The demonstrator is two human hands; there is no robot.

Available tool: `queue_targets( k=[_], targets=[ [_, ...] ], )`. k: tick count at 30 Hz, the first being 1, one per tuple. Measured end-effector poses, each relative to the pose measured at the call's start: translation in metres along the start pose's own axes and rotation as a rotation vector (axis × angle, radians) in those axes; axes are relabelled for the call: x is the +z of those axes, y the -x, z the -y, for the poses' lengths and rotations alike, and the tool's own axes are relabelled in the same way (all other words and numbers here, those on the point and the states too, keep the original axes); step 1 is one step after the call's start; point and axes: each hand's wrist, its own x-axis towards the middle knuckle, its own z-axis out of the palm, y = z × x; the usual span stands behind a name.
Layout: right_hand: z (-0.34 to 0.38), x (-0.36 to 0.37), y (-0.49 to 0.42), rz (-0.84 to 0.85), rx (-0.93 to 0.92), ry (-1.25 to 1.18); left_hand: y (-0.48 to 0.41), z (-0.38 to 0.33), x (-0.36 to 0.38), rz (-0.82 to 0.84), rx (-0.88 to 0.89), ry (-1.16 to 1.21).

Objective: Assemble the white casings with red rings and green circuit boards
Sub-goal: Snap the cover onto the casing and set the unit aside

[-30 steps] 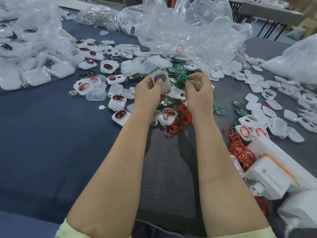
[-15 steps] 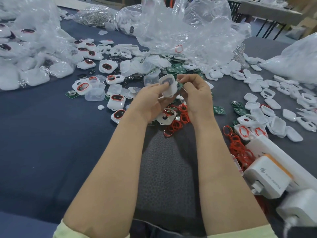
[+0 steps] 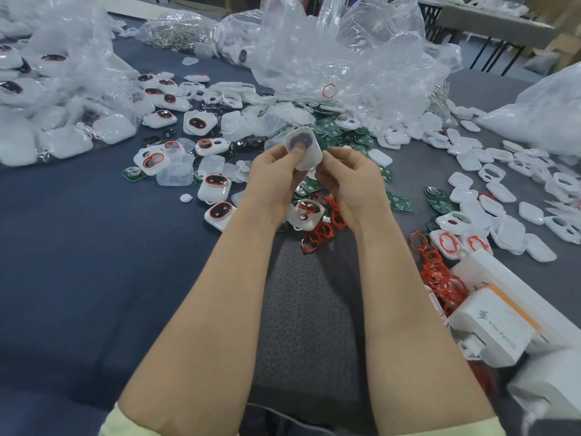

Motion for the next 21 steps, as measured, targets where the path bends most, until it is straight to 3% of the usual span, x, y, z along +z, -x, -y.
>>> queue_targets(
  k=[8,21],
  targets=[
    [0.001,-0.005,0.000,-0.038,-0.076,0.283,-0.002,-0.001,-0.007,0.078,-0.017,-0.068],
    [0.005,-0.014,0.000,0.096,0.065,-0.015,-0.005,0.001,-0.011,0.059,-0.050,0.041]
  ],
)
